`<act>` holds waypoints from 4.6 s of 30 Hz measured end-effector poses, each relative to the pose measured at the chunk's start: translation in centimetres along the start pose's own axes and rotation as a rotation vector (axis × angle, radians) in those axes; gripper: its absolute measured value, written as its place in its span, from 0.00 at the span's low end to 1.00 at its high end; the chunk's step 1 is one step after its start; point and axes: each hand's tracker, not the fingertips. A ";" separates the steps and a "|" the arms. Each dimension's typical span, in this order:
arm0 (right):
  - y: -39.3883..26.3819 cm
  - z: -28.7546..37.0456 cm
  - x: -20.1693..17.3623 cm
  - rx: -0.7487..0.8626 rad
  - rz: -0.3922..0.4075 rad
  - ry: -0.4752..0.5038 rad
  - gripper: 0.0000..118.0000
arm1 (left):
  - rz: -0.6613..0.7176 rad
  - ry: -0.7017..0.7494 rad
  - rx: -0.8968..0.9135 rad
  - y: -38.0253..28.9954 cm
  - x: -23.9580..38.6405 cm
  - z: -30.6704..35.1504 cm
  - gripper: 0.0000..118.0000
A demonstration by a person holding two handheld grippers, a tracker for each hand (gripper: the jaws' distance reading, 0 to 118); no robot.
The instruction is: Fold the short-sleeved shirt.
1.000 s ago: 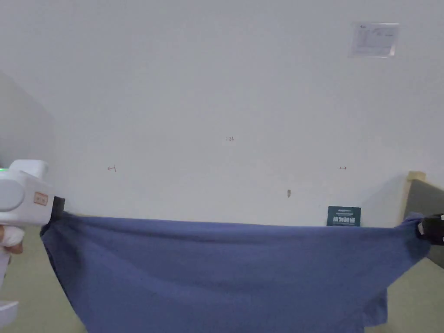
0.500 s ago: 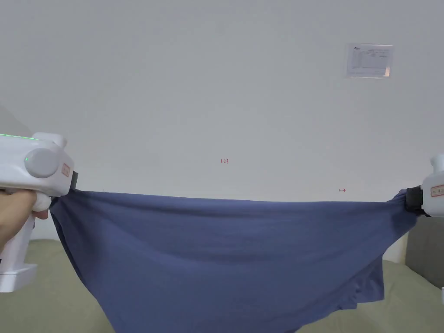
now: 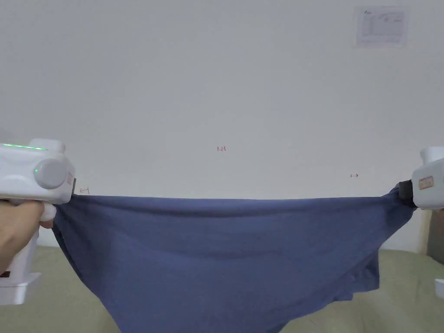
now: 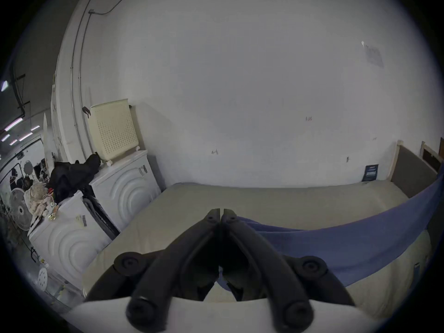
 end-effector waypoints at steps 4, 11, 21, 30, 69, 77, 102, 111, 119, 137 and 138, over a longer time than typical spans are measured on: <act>-3.1 -2.8 -0.8 -0.050 0.018 0.000 0.04 | -0.011 -0.011 -0.063 -2.9 1.4 -3.1 0.00; -10.3 -2.7 0.4 -0.152 0.028 0.003 0.04 | -0.065 -0.078 -0.156 -10.2 1.9 -3.7 0.00; -24.0 9.3 5.2 -0.268 0.018 0.044 0.04 | -0.067 -0.219 -0.269 -22.6 -1.4 6.7 0.00; -37.1 21.5 10.0 -0.358 -0.017 0.050 0.04 | -0.092 -0.254 -0.384 -35.1 -6.5 17.0 0.00; -41.1 27.4 1.6 -0.314 0.066 0.211 0.00 | -0.029 -0.375 -0.500 -43.6 -9.3 17.4 1.00; -40.8 26.1 1.0 -0.355 0.106 0.216 0.00 | -0.033 -0.424 -0.529 -44.4 -7.3 14.7 0.01; -34.7 -6.1 -5.1 -0.661 0.232 0.236 0.94 | -0.049 -0.454 -0.547 -44.9 -6.9 12.6 0.01; -33.0 -2.0 -6.0 -0.618 0.210 0.242 0.00 | -0.045 -0.437 -0.579 -44.6 -6.0 12.4 0.01; -23.2 9.2 -3.7 -0.357 0.218 0.304 0.00 | 0.029 -0.431 -0.442 -36.5 -6.2 16.4 0.01; -1.4 30.3 4.9 0.157 0.061 0.129 0.00 | 0.036 -0.410 -0.027 -4.0 -4.4 25.3 0.01; -0.9 30.3 4.8 0.158 0.046 0.132 0.00 | 0.022 -0.398 -0.018 -3.1 -4.2 25.6 0.01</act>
